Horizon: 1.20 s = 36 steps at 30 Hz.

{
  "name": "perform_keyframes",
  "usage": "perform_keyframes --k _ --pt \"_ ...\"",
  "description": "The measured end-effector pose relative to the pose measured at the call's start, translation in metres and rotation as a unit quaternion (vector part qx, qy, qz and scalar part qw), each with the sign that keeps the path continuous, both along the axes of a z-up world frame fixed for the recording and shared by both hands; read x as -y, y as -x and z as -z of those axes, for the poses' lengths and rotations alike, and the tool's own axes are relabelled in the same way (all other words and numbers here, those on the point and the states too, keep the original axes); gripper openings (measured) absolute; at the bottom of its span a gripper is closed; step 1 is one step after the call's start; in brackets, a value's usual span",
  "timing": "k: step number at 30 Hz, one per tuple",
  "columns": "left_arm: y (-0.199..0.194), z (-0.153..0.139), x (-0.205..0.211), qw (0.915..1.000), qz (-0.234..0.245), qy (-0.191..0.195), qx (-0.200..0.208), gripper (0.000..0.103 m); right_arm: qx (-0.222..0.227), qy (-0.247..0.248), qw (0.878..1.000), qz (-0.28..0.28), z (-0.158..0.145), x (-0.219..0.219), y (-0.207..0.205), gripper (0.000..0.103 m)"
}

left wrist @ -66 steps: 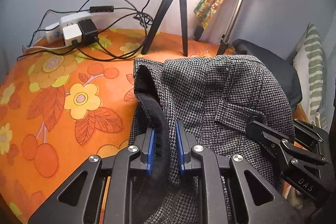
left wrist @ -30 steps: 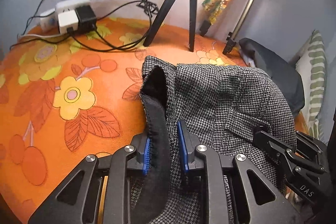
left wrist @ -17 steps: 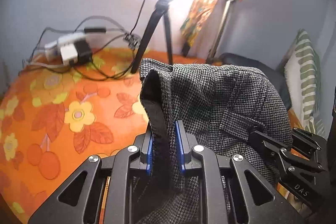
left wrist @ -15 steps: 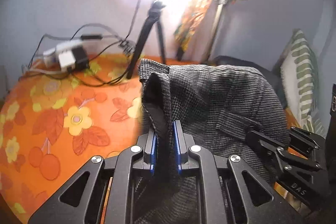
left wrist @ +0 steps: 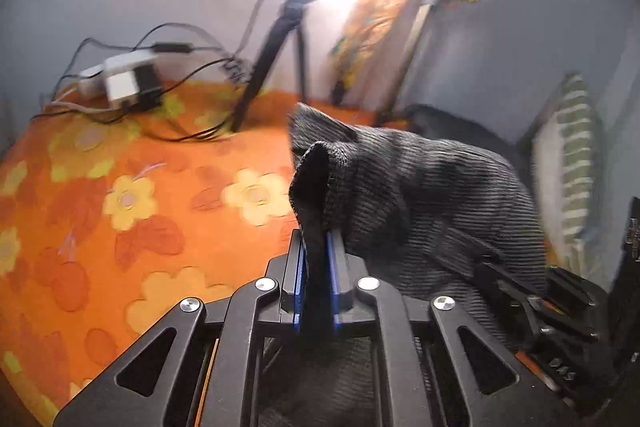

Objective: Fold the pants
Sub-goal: 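Carry the held shorts with both grippers toward the striped pillow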

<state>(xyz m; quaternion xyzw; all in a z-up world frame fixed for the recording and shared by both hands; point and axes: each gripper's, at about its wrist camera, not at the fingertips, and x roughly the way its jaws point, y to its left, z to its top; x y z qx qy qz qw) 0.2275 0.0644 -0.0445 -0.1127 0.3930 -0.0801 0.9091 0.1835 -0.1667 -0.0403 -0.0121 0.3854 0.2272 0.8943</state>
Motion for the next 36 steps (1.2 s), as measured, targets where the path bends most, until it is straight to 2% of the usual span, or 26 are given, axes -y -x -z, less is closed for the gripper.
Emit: perform_keyframes --k 2,4,6,9,15,18,23,26,28,29,32,36 --pt "-0.006 0.007 -0.006 0.9998 0.000 -0.010 -0.017 0.015 -0.012 0.007 1.000 0.003 0.008 -0.004 -0.007 0.019" --pt "-0.011 0.011 -0.012 0.9995 0.004 0.004 -0.030 0.027 -0.015 0.019 1.000 0.004 0.013 -0.007 -0.013 0.018" --pt "-0.016 0.012 -0.011 0.9994 0.009 0.000 -0.032 0.057 -0.023 0.021 0.999 0.006 0.017 -0.007 -0.019 0.017" --pt "-0.027 0.022 -0.004 0.9986 0.028 -0.006 -0.046 0.061 -0.031 0.024 0.999 0.011 0.023 -0.006 -0.024 0.017" --pt "-0.046 0.053 0.011 0.9948 0.046 -0.017 -0.089 0.062 -0.048 0.029 0.998 0.013 0.031 -0.002 -0.031 0.018" --pt "-0.054 0.060 0.014 0.9944 0.044 -0.030 -0.091 0.062 -0.066 0.023 0.997 0.022 0.037 0.007 -0.035 0.018" --pt "-0.065 0.070 0.011 0.9935 0.044 -0.004 -0.105 0.062 -0.089 0.006 0.996 0.030 0.046 0.021 -0.039 0.021" --pt "-0.070 0.073 0.012 0.9933 0.045 -0.001 -0.106 0.062 -0.106 -0.004 0.994 0.041 0.048 0.027 -0.043 0.036" --pt "-0.071 0.073 0.013 0.9934 0.048 -0.004 -0.104 0.062 -0.108 -0.008 0.993 0.056 0.049 0.032 -0.046 0.056" --pt "-0.072 0.074 0.014 0.9935 0.050 -0.007 -0.102 0.061 -0.112 -0.014 0.992 0.063 0.051 0.036 -0.049 0.058" --pt "-0.073 0.075 0.021 0.9925 0.072 -0.006 -0.099 0.038 -0.139 -0.041 0.987 0.065 0.059 0.043 -0.054 0.059" --pt "-0.068 0.072 0.028 0.9932 0.081 -0.025 -0.080 0.025 -0.164 -0.068 0.982 0.066 0.069 0.043 -0.058 0.059"
